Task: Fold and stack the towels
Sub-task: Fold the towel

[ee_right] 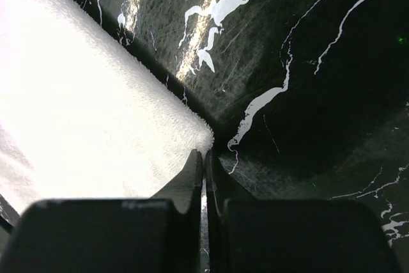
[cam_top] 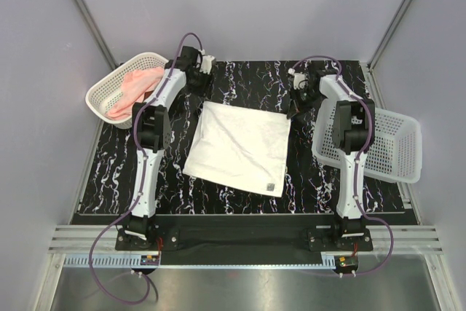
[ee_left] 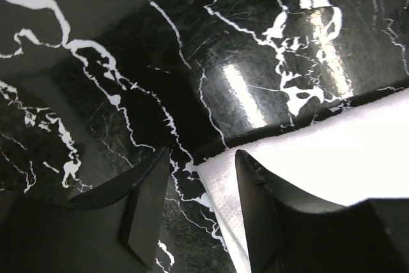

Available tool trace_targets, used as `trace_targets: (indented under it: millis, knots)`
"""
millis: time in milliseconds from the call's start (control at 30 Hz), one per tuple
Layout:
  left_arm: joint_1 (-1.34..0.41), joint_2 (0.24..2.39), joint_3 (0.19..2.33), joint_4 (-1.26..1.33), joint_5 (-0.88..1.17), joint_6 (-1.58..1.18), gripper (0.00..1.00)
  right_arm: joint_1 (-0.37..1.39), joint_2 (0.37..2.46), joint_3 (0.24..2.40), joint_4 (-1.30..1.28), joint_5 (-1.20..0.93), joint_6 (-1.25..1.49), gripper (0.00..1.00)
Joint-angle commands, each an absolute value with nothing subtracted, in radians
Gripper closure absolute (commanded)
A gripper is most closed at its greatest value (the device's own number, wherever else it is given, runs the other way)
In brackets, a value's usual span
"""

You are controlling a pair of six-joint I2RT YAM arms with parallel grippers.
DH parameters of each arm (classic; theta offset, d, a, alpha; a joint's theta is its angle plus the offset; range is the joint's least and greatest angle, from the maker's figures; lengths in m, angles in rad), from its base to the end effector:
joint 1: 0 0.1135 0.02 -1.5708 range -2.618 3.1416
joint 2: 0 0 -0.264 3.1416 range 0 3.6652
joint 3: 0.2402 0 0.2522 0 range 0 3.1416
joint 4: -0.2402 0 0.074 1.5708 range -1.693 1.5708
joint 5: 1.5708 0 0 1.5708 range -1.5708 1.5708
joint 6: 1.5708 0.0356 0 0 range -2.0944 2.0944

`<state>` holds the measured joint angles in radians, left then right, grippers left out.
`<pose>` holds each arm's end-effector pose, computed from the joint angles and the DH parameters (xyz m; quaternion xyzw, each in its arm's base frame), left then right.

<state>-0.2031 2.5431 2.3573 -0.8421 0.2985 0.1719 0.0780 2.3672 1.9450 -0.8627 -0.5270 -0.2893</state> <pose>0.5324 -0.1203 0.1835 0.2168 0.9285 -0.1474 0.2629 0.4834 0.0557 0.1519 -0.2110 0.9328 0.2419 0.1640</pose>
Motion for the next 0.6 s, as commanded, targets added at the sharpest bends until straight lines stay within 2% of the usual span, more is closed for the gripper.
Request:
trace_targets:
  millis: [0,400,533,567]
  knots:
    - [-0.192,2.549,2.398,-0.85,0.25,0.14,0.51,0.074,2.391,1.997,-0.873,-0.569,-0.321,1.0]
    - [-0.19,2.569,2.398,-0.899,0.203,0.1,0.52,0.071,2.424,2.06,-0.861,-0.598,-0.287,1.0]
    - [-0.19,2.56,2.356,-0.91,0.19,0.077,0.65,0.072,2.448,2.094,-0.854,-0.62,-0.269,1.0]
    - [-0.19,2.556,2.326,-0.91,0.172,0.072,0.74,0.072,2.454,2.115,-0.851,-0.638,-0.264,1.0]
